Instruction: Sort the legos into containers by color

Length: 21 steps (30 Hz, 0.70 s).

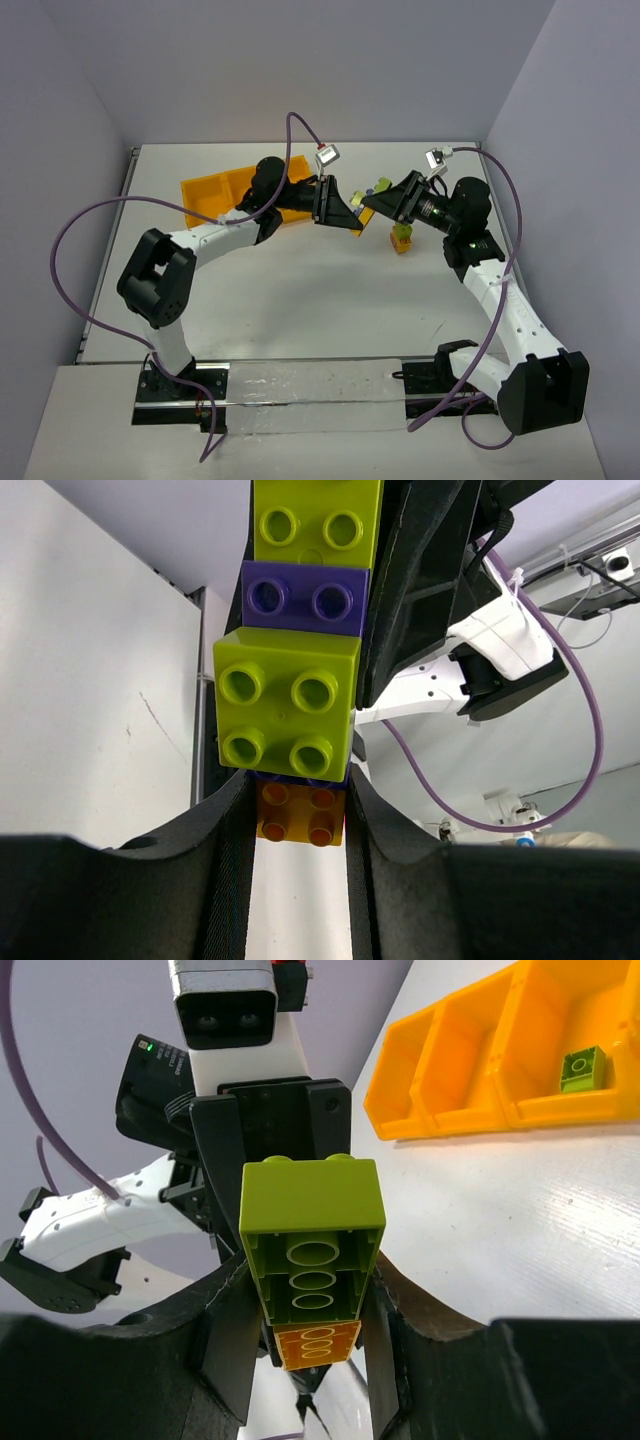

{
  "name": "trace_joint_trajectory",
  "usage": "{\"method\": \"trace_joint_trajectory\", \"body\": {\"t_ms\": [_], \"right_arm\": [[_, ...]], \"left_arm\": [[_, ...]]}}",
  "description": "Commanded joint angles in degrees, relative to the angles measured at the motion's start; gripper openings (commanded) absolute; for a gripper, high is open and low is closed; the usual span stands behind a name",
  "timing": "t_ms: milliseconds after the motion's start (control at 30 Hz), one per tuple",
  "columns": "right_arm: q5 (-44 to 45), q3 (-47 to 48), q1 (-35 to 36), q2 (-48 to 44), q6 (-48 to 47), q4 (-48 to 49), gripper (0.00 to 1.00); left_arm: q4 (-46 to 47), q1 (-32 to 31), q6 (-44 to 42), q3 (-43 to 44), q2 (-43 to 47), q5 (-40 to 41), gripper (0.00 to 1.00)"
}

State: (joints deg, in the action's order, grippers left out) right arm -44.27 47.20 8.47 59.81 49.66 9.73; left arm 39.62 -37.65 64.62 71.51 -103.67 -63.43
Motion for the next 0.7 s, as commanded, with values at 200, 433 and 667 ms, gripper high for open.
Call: {"method": "trace_joint_trajectory", "body": {"t_ms": [200, 433, 667], "right_arm": [[-1.36, 0.13, -0.45, -2.00, -4.13, -0.08, 0.00], [-4.91, 1.04, -0.82, -1.60, -5.39, -0.49, 0.00], [-12.67, 1.48, -0.82, -0.05, -4.14, 3.74, 0.00]], "left_arm": [[-27.32, 2.15, -20.86, 9.23, 6.41, 5.29, 0.99], [-31.03, 6.73, -24.24, 9.00, 9.24, 4.12, 0.99], [-22.79, 7.03, -17.33, 9.11, 6.11, -2.11, 0.96]]}}
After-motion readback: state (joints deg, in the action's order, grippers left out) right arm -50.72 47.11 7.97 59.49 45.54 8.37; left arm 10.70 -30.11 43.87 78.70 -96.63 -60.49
